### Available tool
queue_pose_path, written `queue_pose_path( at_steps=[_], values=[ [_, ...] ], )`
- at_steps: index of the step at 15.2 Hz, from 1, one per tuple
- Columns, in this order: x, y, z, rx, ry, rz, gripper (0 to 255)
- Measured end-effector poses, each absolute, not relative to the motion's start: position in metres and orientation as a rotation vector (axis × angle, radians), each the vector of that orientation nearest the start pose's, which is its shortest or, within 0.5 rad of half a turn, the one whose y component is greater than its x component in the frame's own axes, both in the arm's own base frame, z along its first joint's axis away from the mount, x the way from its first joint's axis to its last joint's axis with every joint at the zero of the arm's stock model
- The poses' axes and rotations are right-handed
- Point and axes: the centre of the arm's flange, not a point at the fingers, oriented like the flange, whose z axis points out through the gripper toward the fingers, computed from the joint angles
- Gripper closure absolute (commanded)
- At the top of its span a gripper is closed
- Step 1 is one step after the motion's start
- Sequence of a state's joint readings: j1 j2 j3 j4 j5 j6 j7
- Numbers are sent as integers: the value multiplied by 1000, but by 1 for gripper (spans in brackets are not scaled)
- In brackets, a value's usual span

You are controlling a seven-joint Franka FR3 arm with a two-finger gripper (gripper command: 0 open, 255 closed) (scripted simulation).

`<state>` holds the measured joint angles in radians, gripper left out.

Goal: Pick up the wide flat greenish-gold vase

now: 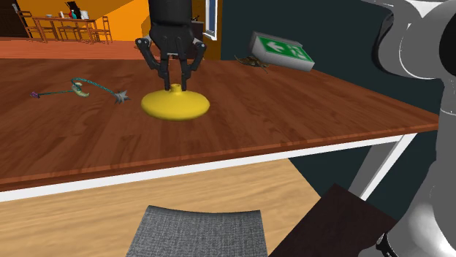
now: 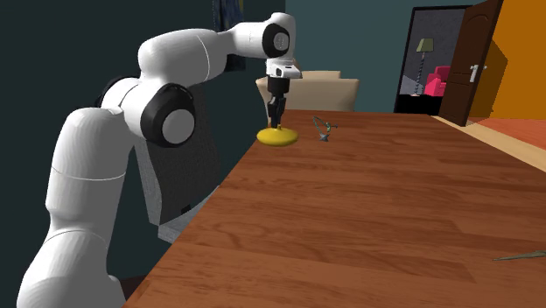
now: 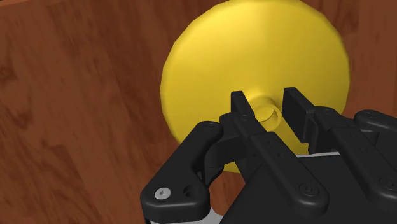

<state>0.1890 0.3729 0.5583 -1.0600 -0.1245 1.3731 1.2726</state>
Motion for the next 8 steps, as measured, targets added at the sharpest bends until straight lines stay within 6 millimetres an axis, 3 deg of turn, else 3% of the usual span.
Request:
queue_pose_path(
  at_steps=[8],
  values=[
    [523,353,684,-2979,888,102,255]
  ],
)
